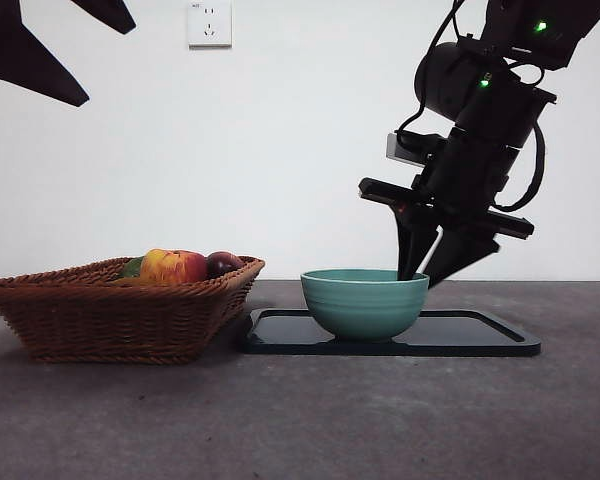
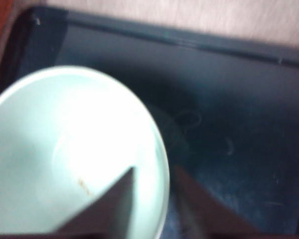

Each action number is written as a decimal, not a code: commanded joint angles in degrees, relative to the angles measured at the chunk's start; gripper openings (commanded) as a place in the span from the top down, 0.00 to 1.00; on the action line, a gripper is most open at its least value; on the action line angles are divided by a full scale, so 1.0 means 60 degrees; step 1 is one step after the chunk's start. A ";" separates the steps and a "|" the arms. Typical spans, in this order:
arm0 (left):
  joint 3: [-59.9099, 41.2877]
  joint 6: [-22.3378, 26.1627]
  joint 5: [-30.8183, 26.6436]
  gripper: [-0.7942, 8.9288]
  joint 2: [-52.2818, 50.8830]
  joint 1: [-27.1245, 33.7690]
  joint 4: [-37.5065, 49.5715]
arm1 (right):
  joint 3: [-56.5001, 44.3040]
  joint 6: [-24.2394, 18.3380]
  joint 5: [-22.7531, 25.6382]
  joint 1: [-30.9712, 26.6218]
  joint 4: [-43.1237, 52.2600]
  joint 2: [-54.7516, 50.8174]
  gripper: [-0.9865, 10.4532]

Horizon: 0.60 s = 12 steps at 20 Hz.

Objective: Pick up the wifruite, put it on the bowl, pick up the plate, put it on desk

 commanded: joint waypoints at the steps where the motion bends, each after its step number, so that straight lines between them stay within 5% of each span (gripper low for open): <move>1: 0.0073 0.0120 0.0022 0.53 0.0066 -0.0047 0.0076 | 0.0197 -0.0142 0.0025 0.0040 0.0146 0.0157 0.91; 12: 0.0073 0.0120 0.0022 0.53 0.0066 -0.0047 0.0076 | 0.0332 -0.0346 -0.0007 0.0062 -0.0871 -0.2328 0.91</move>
